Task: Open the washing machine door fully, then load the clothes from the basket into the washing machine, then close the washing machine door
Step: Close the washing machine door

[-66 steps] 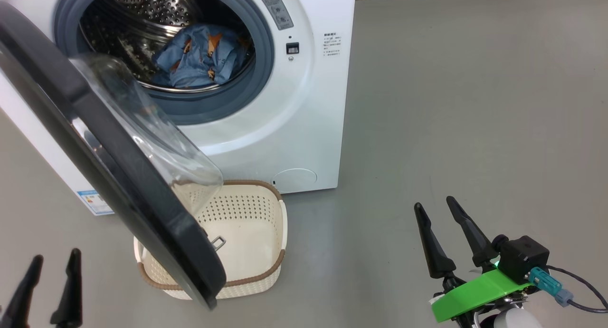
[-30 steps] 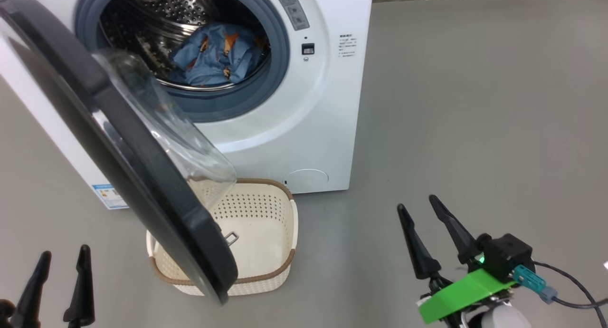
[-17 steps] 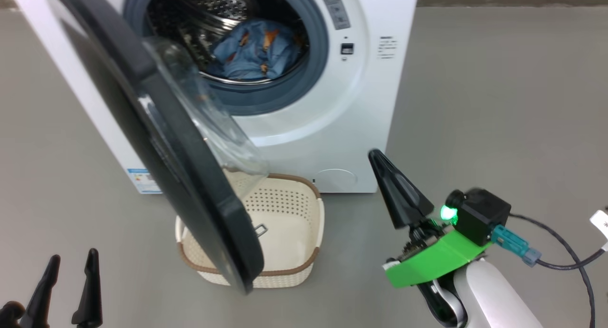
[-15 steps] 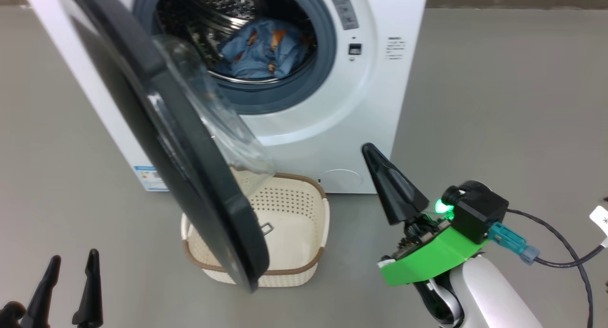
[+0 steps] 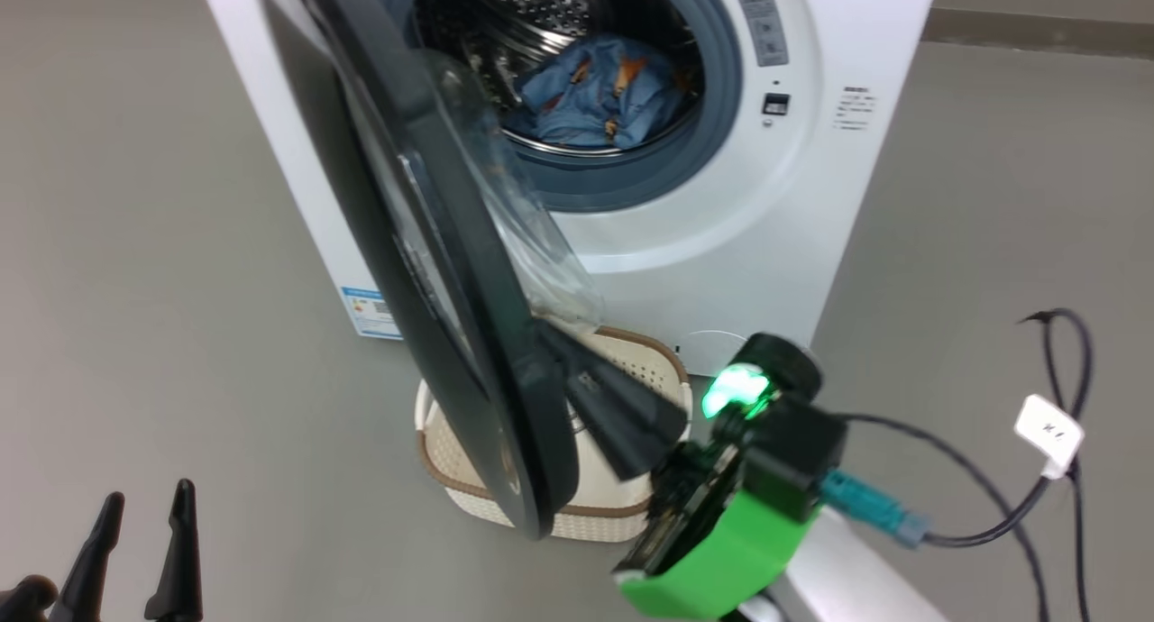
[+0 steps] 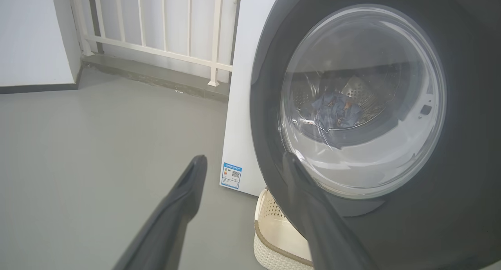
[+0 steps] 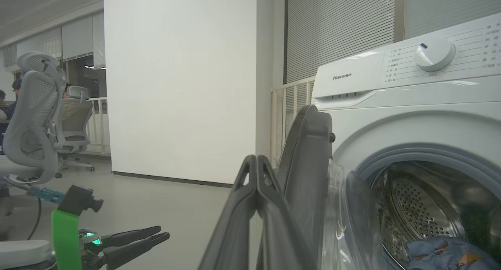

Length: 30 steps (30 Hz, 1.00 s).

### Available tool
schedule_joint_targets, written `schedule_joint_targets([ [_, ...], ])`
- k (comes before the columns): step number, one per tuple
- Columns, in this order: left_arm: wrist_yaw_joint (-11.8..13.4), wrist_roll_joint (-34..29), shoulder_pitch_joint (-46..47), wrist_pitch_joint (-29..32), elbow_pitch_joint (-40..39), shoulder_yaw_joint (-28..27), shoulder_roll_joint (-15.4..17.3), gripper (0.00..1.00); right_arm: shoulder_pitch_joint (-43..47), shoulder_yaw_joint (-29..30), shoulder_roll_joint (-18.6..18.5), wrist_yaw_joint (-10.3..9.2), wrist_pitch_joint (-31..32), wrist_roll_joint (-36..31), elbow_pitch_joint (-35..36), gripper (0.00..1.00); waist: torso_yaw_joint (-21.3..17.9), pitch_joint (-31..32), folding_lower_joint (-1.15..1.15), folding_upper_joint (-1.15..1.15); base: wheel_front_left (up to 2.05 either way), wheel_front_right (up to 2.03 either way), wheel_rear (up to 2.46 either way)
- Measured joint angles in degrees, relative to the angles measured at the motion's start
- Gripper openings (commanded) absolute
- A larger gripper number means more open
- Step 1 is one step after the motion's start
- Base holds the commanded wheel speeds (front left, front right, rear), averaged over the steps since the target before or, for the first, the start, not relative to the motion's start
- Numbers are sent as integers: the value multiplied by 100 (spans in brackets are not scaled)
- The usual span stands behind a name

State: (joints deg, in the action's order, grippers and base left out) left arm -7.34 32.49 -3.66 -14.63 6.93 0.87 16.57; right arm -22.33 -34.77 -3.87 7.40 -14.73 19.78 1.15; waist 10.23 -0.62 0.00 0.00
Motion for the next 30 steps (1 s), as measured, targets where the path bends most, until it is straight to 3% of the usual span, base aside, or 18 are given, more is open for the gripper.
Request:
schedule_joint_targets([
  [6, 0, 8, 3, 0, 51, 30, -35, 100, -2, -598, 1, 0, 0, -46, -416, 0, 210, 61, 0, 0, 0, 0, 0],
  [11, 0, 24, 4, 0, 66, 35, -70, 100, -3, -753, -5, 0, 0, -164, -849, 0, 349, 83, 0, 0, 0, 0, 0],
  [22, 0, 116, 47, 0, 89, -53, -67, 100, -22, -827, -4, 0, 0, 11, -2073, 0, 688, -5, 0, 0, 0, 0, 0],
  [30, 0, 199, 50, 0, 91, -54, -18, 100, -40, -602, -3, 0, 0, 109, -2512, 0, 800, -129, 0, 0, 0, 0, 0],
])
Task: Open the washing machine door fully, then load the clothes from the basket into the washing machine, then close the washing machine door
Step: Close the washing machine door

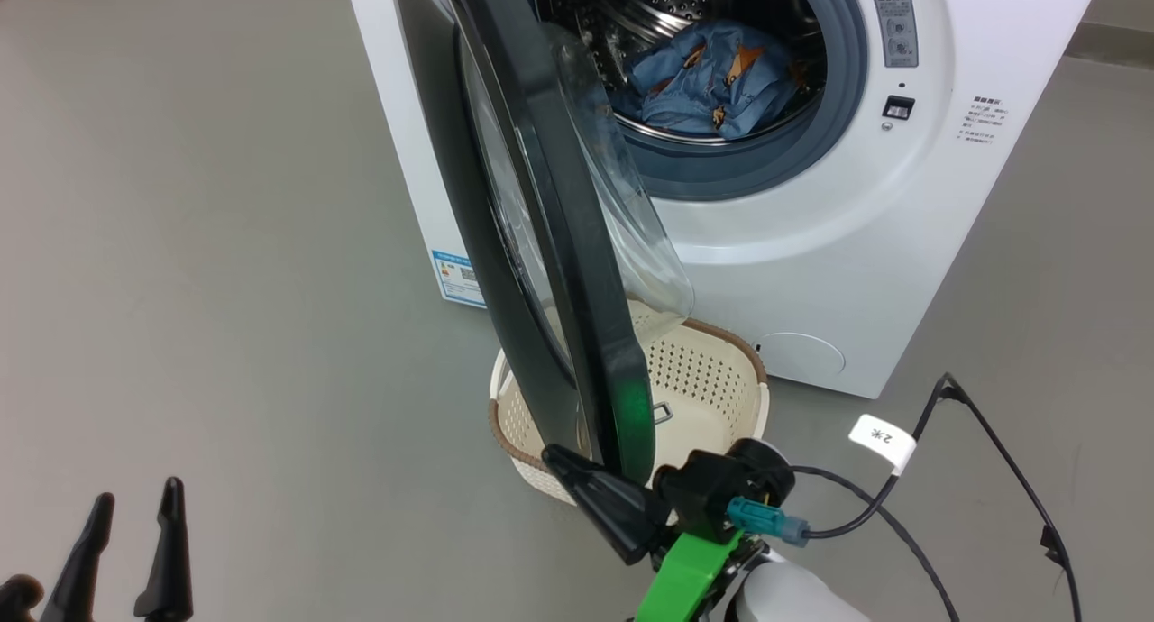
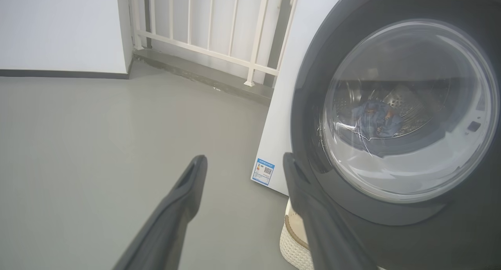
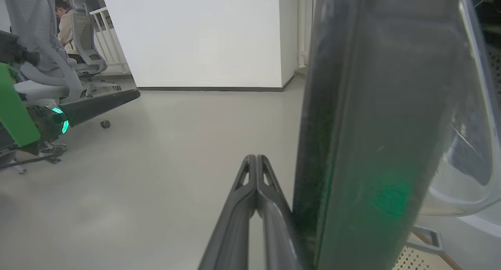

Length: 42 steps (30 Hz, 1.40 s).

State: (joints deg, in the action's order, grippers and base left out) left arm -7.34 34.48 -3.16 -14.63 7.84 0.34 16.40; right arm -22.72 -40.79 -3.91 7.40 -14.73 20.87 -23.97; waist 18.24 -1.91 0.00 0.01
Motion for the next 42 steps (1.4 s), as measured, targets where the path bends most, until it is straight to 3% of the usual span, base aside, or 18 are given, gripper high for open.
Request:
schedule_joint_targets([
  [9, 0, 155, 97, 0, -14, -48, 122, 100, 2, 599, 45, 8, 0, -175, -127, 0, -19, -169, 0, 0, 0, 0, 0],
  [23, 0, 622, 349, 0, -171, -32, 599, 100, -5, 2719, 33, 8, 0, -1042, 457, 0, -159, -881, 0, 0, 0, 0, 0],
  [31, -1, 883, 710, 0, -369, 19, 993, 100, -759, 3193, 27, 8, 0, -1418, 565, 0, -269, -1479, 0, 0, 0, 0, 0],
  [42, -5, 1100, 938, -1, -584, 26, 1177, 100, -1468, 3797, 25, 8, -1, -1771, 620, 0, -429, -2198, 0, 0, 0, 0, 0],
])
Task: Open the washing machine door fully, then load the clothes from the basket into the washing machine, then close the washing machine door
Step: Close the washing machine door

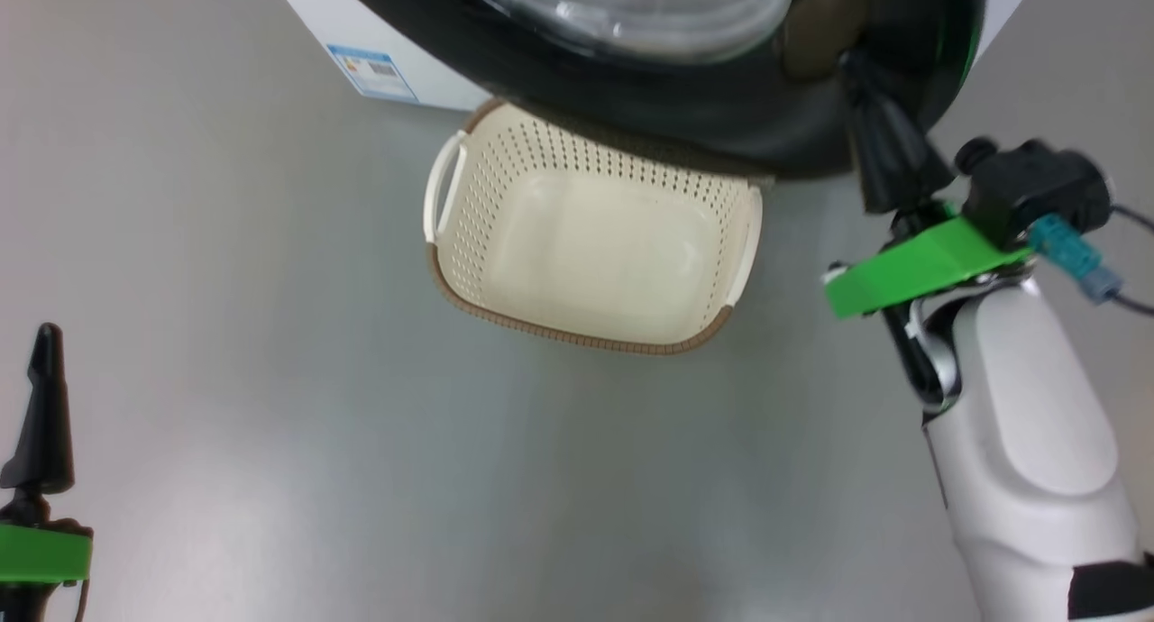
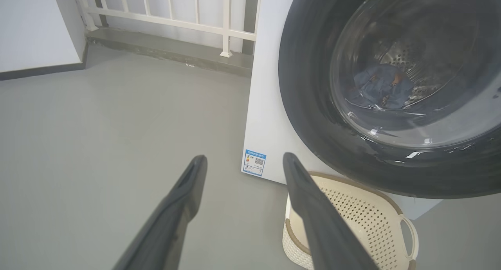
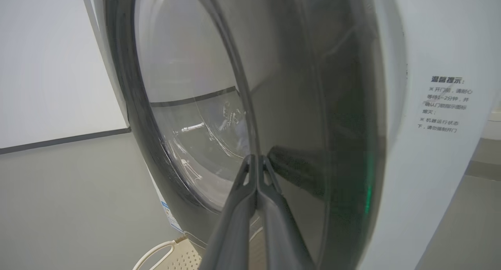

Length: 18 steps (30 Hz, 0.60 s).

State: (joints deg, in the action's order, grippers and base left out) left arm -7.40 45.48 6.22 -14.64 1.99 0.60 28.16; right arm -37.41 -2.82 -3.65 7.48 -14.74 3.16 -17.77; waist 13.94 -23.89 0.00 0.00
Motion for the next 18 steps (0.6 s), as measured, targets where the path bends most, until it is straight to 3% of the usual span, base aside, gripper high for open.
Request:
schedule_joint_targets([
  [18, 0, 286, 315, 1, -99, -100, 135, 100, -1827, 768, -48, 0, 259, -722, -334, 0, -38, -860, 0, 0, 0, 0, 0],
])
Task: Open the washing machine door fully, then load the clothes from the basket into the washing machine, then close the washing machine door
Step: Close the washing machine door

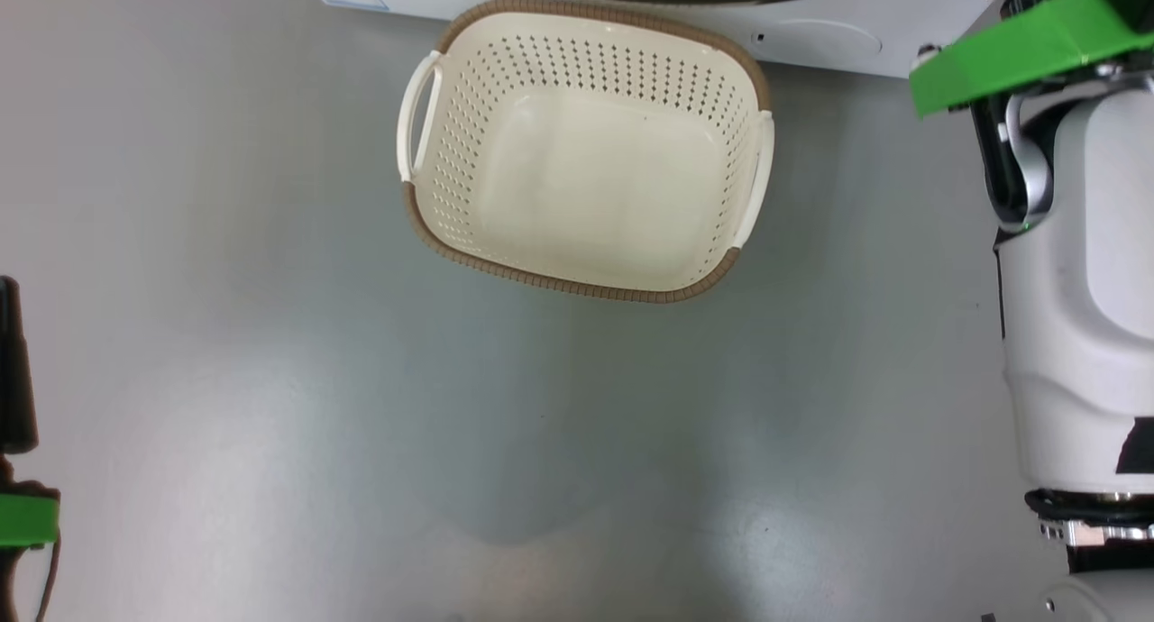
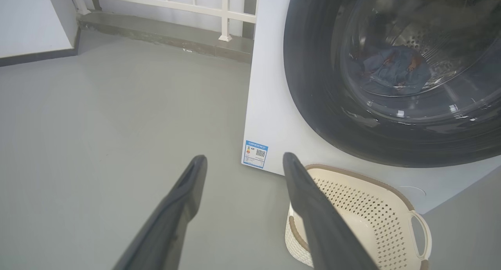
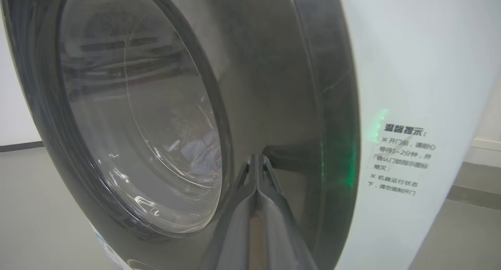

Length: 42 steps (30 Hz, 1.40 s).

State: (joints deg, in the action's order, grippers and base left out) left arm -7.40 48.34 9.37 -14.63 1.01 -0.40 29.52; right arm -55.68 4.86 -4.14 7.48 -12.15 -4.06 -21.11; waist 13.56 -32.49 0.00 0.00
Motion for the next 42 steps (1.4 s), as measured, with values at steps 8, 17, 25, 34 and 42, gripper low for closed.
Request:
schedule_joint_targets([
  [8, 0, 35, 53, -1, 11, 12, 1, 100, -207, 398, 35, 19, 192, -356, 8, 0, 72, -46, 0, 0, 0, 0, 0],
  [17, 0, 49, 70, -1, 51, 8, -1, 100, -291, 409, 47, 44, 272, -389, 8, 0, 81, -95, 0, 0, 0, 0, 0],
  [25, 0, 47, 131, -1, 64, 44, -19, 100, -15, 454, 1, 34, 142, -225, -52, 0, 39, 149, 0, 0, 0, 0, 0],
  [34, 0, -60, 89, -1, 65, 74, -70, 100, 672, 179, 9, 34, 49, 246, -222, 100, -99, 672, 0, 0, 0, 0, 0],
  [42, 0, -249, -234, -1, 27, 109, -166, 100, 1560, -341, 22, 33, -99, 731, -154, 100, -372, 1226, 0, 0, 0, 0, 0],
])
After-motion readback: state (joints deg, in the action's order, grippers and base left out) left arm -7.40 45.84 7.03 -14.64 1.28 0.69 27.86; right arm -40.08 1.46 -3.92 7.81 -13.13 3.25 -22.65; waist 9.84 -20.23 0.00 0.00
